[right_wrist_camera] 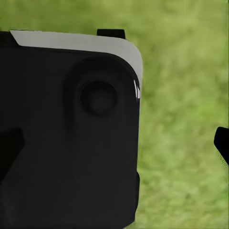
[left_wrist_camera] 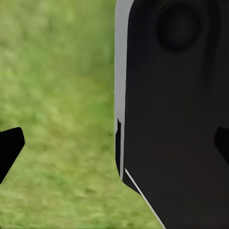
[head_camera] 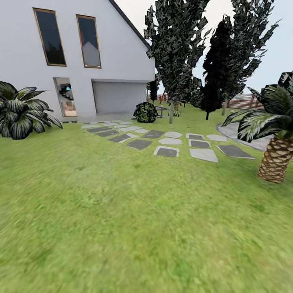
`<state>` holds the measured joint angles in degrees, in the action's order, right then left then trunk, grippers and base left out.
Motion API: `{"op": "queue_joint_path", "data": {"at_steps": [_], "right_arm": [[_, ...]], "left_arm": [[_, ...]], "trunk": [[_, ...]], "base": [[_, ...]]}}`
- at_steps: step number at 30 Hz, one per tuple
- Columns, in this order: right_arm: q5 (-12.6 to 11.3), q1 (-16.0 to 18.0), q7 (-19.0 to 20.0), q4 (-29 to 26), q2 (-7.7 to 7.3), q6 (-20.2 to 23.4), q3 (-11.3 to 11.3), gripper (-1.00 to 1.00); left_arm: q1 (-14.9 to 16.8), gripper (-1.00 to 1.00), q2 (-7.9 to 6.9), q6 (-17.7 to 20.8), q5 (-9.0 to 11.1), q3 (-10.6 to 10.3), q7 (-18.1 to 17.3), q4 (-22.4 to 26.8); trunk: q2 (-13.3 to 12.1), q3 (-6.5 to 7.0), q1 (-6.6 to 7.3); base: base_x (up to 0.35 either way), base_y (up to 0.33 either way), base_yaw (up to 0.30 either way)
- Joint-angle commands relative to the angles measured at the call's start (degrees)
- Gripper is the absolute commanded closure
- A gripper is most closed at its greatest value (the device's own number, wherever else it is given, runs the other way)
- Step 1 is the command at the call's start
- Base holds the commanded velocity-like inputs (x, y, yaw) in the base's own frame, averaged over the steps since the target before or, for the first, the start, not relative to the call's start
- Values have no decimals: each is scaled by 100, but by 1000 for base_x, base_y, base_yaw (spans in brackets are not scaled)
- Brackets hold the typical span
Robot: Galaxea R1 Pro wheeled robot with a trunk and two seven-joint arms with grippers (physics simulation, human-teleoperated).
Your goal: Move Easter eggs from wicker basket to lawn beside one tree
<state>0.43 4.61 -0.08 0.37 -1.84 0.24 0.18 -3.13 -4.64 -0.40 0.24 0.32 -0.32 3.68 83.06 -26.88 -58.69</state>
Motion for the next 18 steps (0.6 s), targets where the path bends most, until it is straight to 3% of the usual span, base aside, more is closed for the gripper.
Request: {"op": "queue_joint_path", "data": {"at_steps": [1, 11, 18], "right_arm": [[3, 4, -1, 2, 0, 3, 1, -100], [5, 4, -1, 2, -1, 3, 3, -100], [2, 4, 7, 4, 0, -4, 0, -100]], "left_arm": [[-3, -100, 2, -4, 2, 3, -3, 10], [-3, -100, 0, -4, -1, 2, -3, 11], [-3, -100, -2, -4, -1, 2, -3, 10]], "trunk": [[2, -4, -4], [2, -4, -4], [2, -4, -4]], "base": [[335, 85, 0], [335, 85, -4], [335, 85, -229]]}}
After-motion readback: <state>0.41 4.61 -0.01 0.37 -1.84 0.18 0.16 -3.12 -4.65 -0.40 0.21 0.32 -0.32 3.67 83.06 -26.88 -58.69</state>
